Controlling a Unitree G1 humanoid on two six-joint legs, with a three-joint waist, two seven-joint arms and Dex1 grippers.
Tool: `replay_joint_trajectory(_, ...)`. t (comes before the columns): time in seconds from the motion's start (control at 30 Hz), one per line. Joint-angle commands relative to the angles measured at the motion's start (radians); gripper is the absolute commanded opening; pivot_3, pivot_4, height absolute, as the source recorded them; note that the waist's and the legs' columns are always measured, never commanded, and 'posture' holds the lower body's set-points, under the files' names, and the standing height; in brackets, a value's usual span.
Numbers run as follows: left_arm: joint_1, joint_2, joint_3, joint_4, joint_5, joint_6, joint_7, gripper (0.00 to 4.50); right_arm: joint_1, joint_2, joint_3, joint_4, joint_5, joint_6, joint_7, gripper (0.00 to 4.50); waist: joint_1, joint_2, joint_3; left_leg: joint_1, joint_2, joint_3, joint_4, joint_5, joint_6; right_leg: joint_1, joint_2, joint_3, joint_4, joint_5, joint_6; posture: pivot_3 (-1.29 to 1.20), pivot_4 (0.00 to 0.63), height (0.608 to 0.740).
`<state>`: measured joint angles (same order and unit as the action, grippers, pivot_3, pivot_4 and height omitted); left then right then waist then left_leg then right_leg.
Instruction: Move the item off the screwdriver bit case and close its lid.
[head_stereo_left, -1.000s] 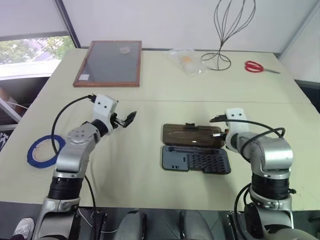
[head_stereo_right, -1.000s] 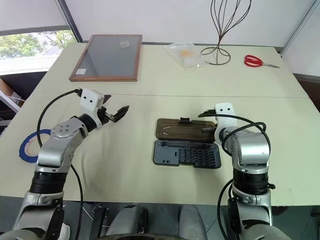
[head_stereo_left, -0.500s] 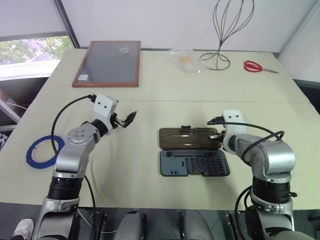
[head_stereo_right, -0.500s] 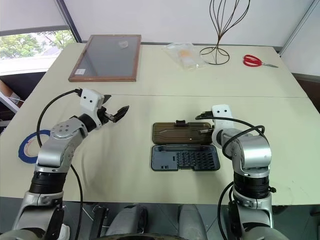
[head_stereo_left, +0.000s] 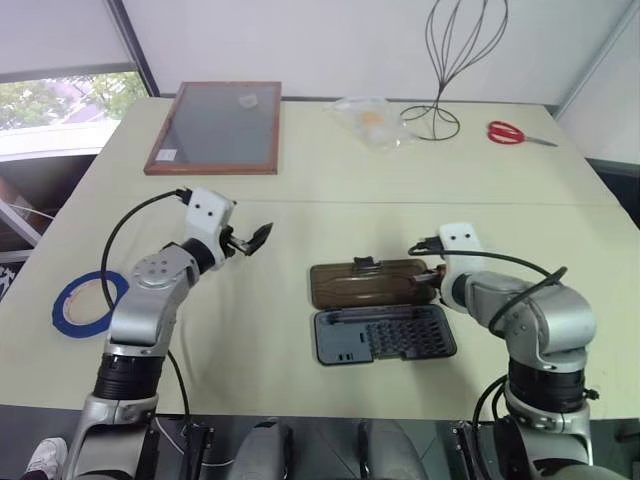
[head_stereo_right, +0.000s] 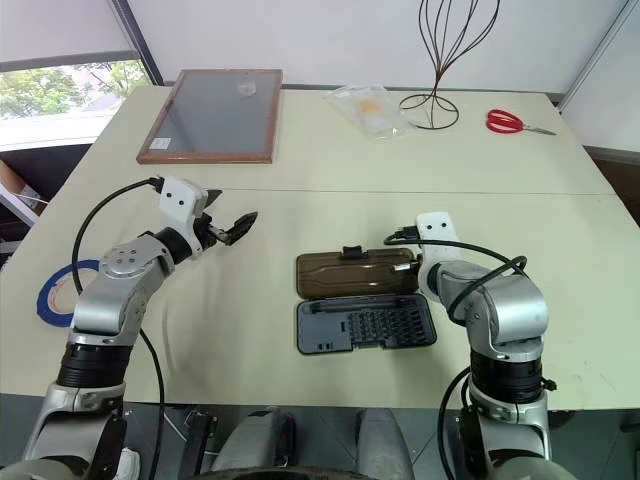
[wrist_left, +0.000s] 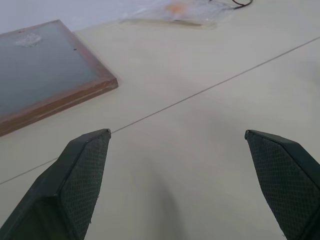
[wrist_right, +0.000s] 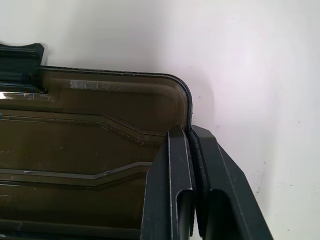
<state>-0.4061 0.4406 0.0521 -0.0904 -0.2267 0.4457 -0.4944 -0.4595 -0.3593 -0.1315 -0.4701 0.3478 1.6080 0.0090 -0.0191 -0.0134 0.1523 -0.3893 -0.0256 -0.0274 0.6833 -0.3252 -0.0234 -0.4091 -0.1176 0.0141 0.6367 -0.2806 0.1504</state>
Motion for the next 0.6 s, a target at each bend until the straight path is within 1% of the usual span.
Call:
replay_joint_trajectory(0.03, 0.000, 0.009, 0.003, -0.048, -0.001, -0.007, -0.005, 4.50, -0.008, -0.017, 0.007, -0.021, 0.037, 0.006, -0.016, 0.05, 0.001, 0.000, 0.000, 0.000, 0.000, 0.000, 0.000, 0.000, 0.000, 0.000, 0.000, 0.000, 0.000, 0.000, 0.000, 0.00, 0.150, 0.740)
replay_joint_trajectory(0.07, 0.000, 0.008, 0.003, -0.047, -0.001, -0.007, -0.006, 4.50, -0.010, -0.021, 0.006, -0.018, 0.041, 0.006, -0.021, 0.62, 0.001, 0.000, 0.000, 0.000, 0.000, 0.000, 0.000, 0.000, 0.000, 0.000, 0.000, 0.000, 0.000, 0.000, 0.000, 0.00, 0.150, 0.740)
replay_joint_trajectory(0.1, 0.001, 0.008, 0.003, -0.048, -0.002, -0.006, -0.008, 4.50, -0.013, -0.024, 0.004, -0.015, 0.043, 0.006, -0.024, 0.90, 0.001, 0.000, 0.000, 0.000, 0.000, 0.000, 0.000, 0.000, 0.000, 0.000, 0.000, 0.000, 0.000, 0.000, 0.000, 0.00, 0.150, 0.740)
replay_joint_trajectory(0.3, 0.004, 0.007, 0.008, -0.062, -0.030, 0.002, -0.038, 4.50, -0.034, -0.037, -0.004, -0.001, 0.054, 0.006, -0.034, 4.05, 0.001, 0.000, 0.000, 0.000, 0.000, 0.000, 0.000, 0.000, 0.000, 0.000, 0.000, 0.000, 0.000, 0.000, 0.000, 0.00, 0.150, 0.740)
replay_joint_trajectory(0.33, 0.003, 0.003, 0.014, -0.069, -0.049, 0.012, -0.049, 4.50, -0.037, -0.040, -0.004, 0.000, 0.056, 0.006, -0.034, 4.47, 0.001, 0.000, 0.000, 0.000, 0.000, 0.000, 0.000, 0.000, 0.000, 0.000, 0.000, 0.000, 0.000, 0.000, 0.000, 0.00, 0.150, 0.740)
replay_joint_trajectory(0.4, -0.004, -0.003, 0.033, -0.095, -0.110, 0.056, -0.077, 4.50, -0.048, -0.050, -0.006, 0.002, 0.061, 0.006, -0.032, 4.47, 0.001, 0.000, 0.000, 0.000, 0.000, 0.000, 0.000, 0.000, 0.000, 0.000, 0.000, 0.000, 0.000, 0.000, 0.000, 0.00, 0.150, 0.740)
replay_joint_trajectory(0.6, -0.023, 0.021, 0.025, -0.131, -0.183, 0.101, -0.145, 4.50, -0.097, -0.080, -0.021, 0.001, 0.075, 0.006, -0.004, 4.47, 0.000, 0.000, 0.000, 0.000, 0.000, 0.000, 0.000, 0.000, 0.000, 0.000, 0.000, 0.000, 0.000, 0.000, 0.000, 0.00, 0.150, 0.740)
